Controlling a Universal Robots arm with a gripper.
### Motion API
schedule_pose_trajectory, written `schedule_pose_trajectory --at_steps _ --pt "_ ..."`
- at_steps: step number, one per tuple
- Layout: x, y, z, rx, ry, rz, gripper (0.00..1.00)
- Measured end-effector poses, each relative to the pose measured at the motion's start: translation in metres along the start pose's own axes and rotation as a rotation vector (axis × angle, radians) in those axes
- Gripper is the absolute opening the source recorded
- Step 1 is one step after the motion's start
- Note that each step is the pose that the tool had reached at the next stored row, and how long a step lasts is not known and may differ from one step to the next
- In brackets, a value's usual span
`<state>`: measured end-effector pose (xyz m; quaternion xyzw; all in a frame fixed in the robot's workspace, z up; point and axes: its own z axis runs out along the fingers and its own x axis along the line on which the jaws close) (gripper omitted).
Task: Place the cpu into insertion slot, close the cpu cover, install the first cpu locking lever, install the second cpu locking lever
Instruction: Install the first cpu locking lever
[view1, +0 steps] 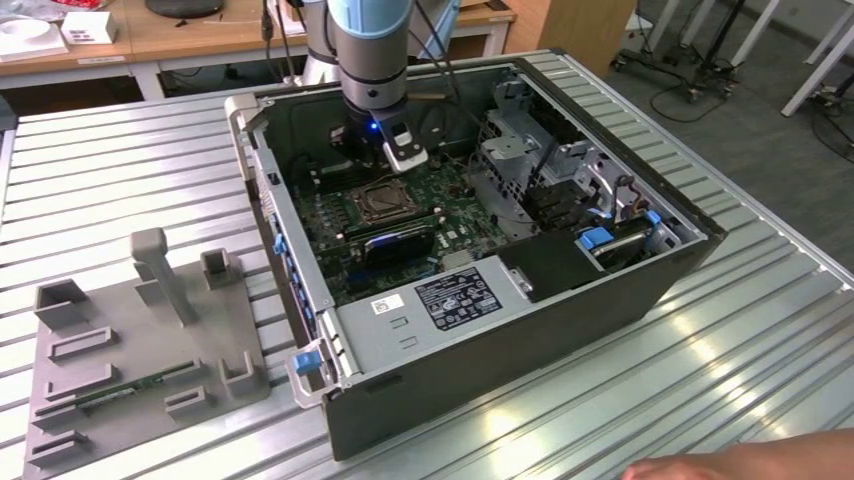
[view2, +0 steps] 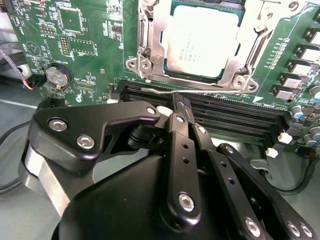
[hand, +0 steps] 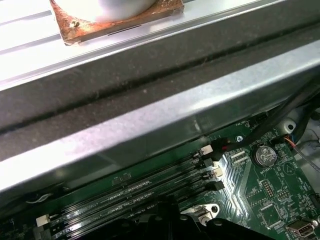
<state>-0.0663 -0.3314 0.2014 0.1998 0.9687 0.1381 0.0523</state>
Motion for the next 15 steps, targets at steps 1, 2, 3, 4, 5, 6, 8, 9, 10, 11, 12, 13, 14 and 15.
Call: schedule_pose_trajectory --at_steps 1,2,3,4,5,6,8,9,10,11,12,13,14,15 --pt "0.0000 0.0000 0.0000 0.0001 0.0000 0.000 0.11" --pt "0.0000 -0.0001 0.0000 0.0002 0.0000 0.000 0.11" --pt "-0.0001 -0.0001 0.0000 0.0001 0.0001 0.000 0.11" --pt "-0.0001 -0.0002 0.0000 0.0000 0.0000 0.000 0.11" --pt "-0.0001 -0.0002 0.0000 0.0000 0.0000 0.000 0.11" --pt "-0.0001 -0.0002 -0.0001 0.0001 0.0000 0.000 0.11" --pt "-0.0002 -0.0004 -0.0001 -0.0003 0.0002 0.000 0.11" --pt "-0.0003 -0.0006 -0.0002 -0.0008 0.0004 0.000 0.11" --pt "-0.0005 -0.0009 -0.0002 -0.0015 0.0007 0.000 0.11" --pt "-0.0006 -0.0011 -0.0003 -0.0022 0.0010 0.000 0.11" --pt "-0.0008 -0.0016 -0.0004 -0.0032 0.0014 0.000 0.11" --pt "-0.0010 -0.0021 -0.0006 -0.0046 0.0020 0.001 0.11" --pt "-0.0012 -0.0026 -0.0007 -0.0064 0.0027 0.001 0.11" --pt "-0.0015 -0.0032 -0.0009 -0.0087 0.0036 0.001 0.11"
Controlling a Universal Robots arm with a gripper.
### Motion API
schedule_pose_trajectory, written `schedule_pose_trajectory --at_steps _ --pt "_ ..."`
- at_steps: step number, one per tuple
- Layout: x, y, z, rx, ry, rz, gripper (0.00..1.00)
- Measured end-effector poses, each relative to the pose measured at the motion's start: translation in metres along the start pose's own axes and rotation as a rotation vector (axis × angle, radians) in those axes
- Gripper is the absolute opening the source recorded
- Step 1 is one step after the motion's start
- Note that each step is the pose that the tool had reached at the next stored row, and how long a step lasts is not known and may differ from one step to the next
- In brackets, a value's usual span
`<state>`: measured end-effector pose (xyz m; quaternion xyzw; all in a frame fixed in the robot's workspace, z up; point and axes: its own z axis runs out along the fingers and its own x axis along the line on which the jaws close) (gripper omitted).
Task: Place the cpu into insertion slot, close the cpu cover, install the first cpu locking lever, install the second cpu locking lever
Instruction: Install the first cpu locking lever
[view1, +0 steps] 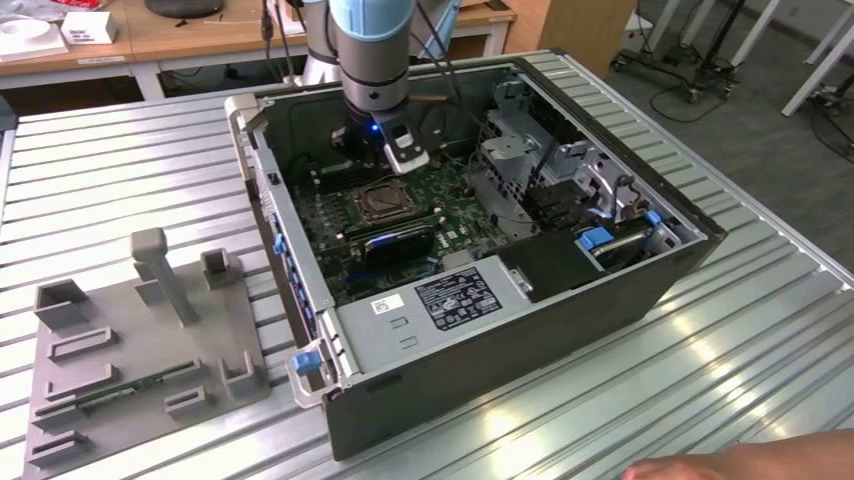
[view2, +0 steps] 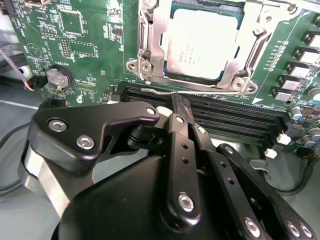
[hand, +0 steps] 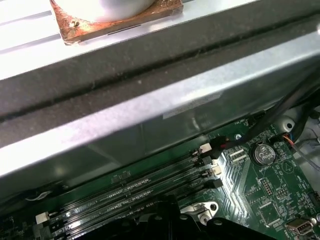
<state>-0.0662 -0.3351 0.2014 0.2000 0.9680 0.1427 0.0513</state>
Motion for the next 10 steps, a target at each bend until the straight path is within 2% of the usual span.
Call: schedule_pose_trajectory --at_steps 10 --pt "-0.0035 -0.0078 -0.0018 -0.0263 0.0106 0.005 0.11"
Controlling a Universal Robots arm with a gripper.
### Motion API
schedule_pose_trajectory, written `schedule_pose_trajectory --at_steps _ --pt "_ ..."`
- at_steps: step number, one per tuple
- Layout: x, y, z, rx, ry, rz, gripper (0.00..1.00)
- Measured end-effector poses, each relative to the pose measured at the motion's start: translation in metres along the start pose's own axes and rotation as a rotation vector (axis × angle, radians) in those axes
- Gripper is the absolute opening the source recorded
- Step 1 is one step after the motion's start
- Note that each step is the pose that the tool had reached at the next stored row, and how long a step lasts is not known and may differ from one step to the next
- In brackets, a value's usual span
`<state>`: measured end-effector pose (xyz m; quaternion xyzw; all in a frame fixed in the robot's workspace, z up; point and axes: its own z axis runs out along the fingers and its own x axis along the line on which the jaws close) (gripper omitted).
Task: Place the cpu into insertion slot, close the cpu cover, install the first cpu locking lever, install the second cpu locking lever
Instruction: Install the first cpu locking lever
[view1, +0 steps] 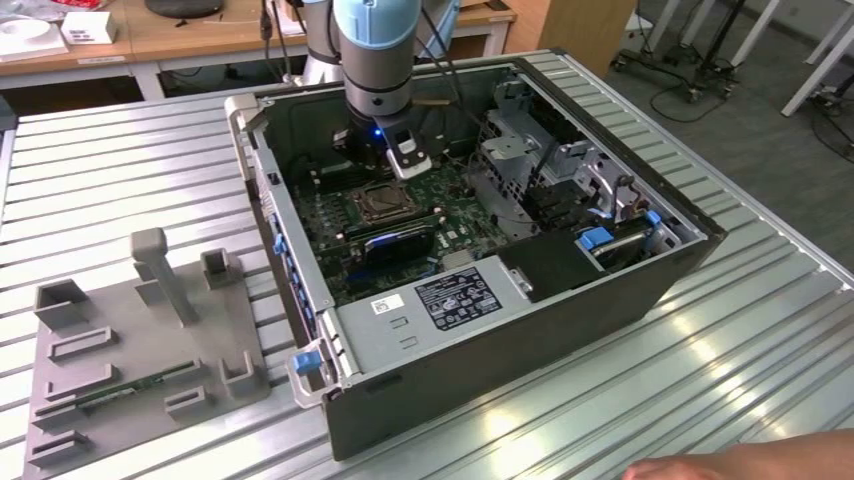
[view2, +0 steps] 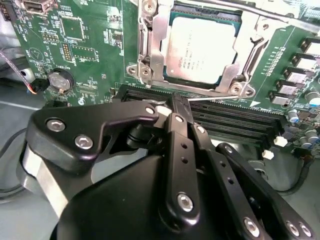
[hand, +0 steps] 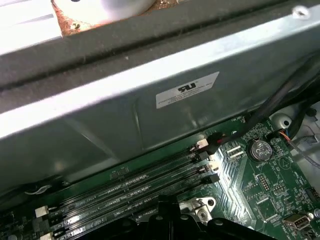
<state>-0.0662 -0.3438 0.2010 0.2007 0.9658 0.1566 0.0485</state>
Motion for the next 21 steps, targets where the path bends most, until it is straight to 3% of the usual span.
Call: schedule_pose_trajectory --at_steps 4,7,15,21 --pt "0.0000 -0.0001 0.0005 0.0005 -0.0001 0.000 0.11" --pt "0.0002 0.0000 0.0012 0.0076 -0.0030 -0.001 0.11" --pt "0.0047 0.0047 0.0029 0.0080 -0.0032 -0.001 0.11" --pt "0.0065 0.0047 0.0029 0.0079 -0.0031 -0.001 0.11"
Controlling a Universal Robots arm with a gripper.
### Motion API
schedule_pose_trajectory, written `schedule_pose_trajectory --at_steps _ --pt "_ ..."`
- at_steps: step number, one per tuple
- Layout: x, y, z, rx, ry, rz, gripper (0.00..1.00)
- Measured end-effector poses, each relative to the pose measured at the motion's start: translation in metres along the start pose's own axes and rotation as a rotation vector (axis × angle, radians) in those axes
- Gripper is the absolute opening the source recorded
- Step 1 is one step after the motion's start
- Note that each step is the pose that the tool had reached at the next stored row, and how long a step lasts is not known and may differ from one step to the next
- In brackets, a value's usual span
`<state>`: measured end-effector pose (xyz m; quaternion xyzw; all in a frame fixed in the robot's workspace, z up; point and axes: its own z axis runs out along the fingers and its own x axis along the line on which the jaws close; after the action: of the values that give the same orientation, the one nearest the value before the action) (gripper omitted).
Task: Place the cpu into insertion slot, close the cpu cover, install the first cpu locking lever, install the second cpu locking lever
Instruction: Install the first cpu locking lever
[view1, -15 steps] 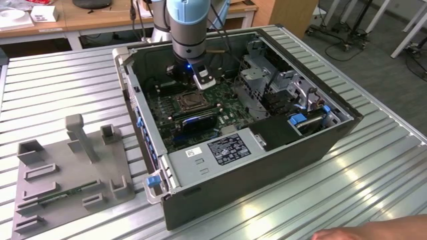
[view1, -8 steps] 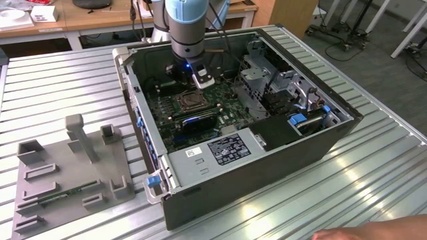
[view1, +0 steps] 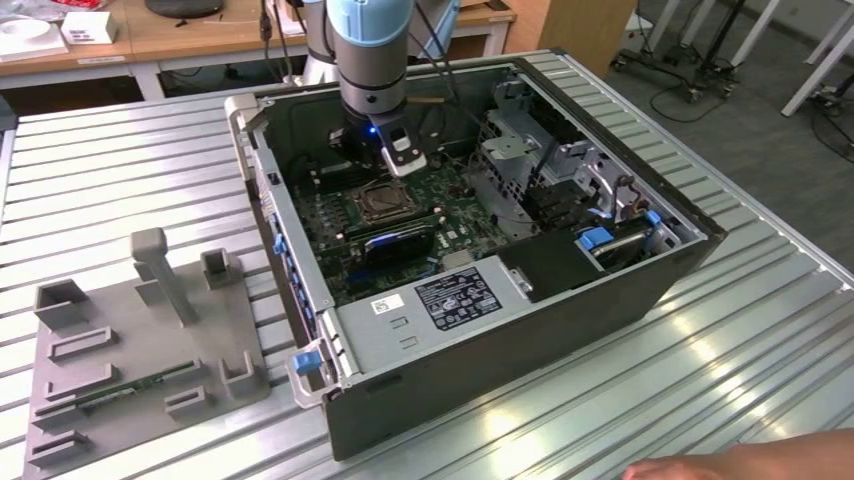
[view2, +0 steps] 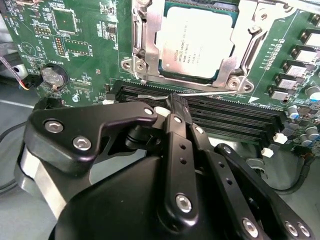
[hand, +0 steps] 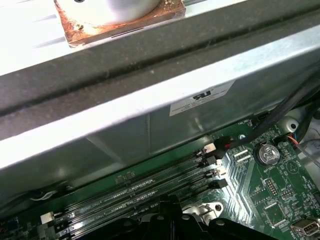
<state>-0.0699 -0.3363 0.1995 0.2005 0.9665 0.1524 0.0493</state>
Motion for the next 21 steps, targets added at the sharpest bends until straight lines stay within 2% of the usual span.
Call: schedule_pose_trajectory --at_steps 6,14,21 --pt "0.0002 -0.0003 0.0004 -0.0003 -0.0002 0.000 0.11" --pt "0.0005 -0.0026 0.0074 -0.0008 -0.0022 -0.001 0.11" --pt "0.0006 -0.0032 0.0092 0.0028 -0.0042 -0.001 0.11"
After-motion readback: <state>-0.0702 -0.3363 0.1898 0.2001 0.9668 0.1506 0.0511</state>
